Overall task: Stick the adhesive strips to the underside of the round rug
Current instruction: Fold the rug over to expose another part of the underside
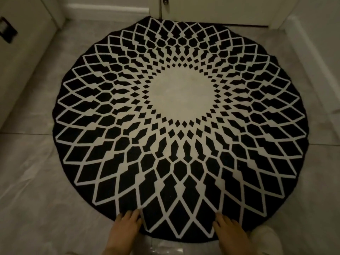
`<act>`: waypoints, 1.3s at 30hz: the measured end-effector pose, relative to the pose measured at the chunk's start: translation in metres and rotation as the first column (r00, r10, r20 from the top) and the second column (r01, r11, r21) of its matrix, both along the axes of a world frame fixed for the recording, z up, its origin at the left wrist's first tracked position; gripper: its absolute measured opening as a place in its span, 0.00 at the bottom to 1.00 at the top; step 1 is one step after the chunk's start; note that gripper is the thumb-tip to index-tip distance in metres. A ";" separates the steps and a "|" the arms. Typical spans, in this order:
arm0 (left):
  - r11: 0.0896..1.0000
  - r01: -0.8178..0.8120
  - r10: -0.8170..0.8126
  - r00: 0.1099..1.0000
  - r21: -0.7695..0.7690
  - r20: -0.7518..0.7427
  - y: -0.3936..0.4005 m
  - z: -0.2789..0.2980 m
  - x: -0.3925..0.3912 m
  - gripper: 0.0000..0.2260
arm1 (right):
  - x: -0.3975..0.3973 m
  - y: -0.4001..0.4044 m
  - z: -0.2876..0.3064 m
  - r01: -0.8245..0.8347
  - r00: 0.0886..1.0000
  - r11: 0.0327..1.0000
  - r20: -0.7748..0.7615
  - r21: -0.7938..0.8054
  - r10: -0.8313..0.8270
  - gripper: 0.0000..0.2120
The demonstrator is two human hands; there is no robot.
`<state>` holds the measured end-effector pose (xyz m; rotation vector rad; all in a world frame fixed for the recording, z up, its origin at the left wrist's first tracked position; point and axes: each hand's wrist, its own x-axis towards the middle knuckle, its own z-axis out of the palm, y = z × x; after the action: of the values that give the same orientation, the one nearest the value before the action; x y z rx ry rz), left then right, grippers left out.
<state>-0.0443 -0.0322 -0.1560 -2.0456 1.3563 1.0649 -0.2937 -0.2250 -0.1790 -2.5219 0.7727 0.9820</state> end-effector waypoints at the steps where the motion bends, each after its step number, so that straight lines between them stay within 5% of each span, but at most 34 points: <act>1: 1.000 -0.012 0.012 1.000 -0.016 0.014 0.000 -0.001 -0.002 0.21 | -0.003 0.001 -0.009 0.033 0.999 0.999 0.021 0.005 -0.033 0.28; 8: 0.998 -0.024 0.025 1.000 -0.054 0.009 0.000 -0.005 -0.004 0.20 | 0.007 -0.006 -0.013 0.016 0.999 1.000 0.034 -0.005 -0.016 0.29; 10: 0.997 0.010 -0.008 1.000 -0.072 0.020 0.000 -0.005 -0.001 0.20 | 0.006 -0.006 -0.014 0.010 0.995 0.997 0.097 -0.077 -0.003 0.09; 12: 0.996 0.040 -0.039 0.999 -0.084 0.021 0.002 -0.007 0.001 0.19 | 0.004 -0.001 -0.020 0.072 0.990 0.997 0.127 -0.029 -0.068 0.17; 17: 0.991 0.061 -0.058 0.998 -0.117 0.031 0.007 -0.004 0.000 0.18 | 0.009 -0.008 0.003 -0.105 0.994 0.994 -0.029 -0.010 0.105 0.09; 19: 0.992 0.016 -0.010 0.999 -0.126 0.050 0.009 0.003 -0.001 0.19 | 0.005 -0.009 0.003 -0.099 0.995 0.995 0.009 -0.013 0.099 0.20; 22: 0.972 -0.046 0.071 0.992 -0.229 0.102 0.013 0.021 -0.002 0.14 | 0.012 -0.012 0.044 -0.055 0.998 0.997 0.009 0.049 0.054 0.10; 28: 0.900 -0.069 0.154 0.974 -0.431 0.166 0.017 0.076 0.002 0.19 | 0.019 -0.018 0.103 0.125 0.992 0.992 -0.007 0.004 -0.125 0.18; 35: 0.793 -0.115 0.298 0.929 -0.598 0.217 0.009 0.157 0.014 0.09 | 0.013 -0.027 0.193 0.256 0.919 0.964 0.328 -0.077 -0.218 0.10; 39: 0.743 -0.114 0.342 0.912 -0.659 0.228 0.002 0.212 0.022 0.06 | 0.021 -0.030 0.255 0.205 0.924 0.978 0.337 -0.048 -0.178 0.03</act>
<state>-0.0219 -0.0302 0.0558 -2.7920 1.4205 0.2901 -0.2731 -0.2553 0.0757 -2.5253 0.9454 0.4518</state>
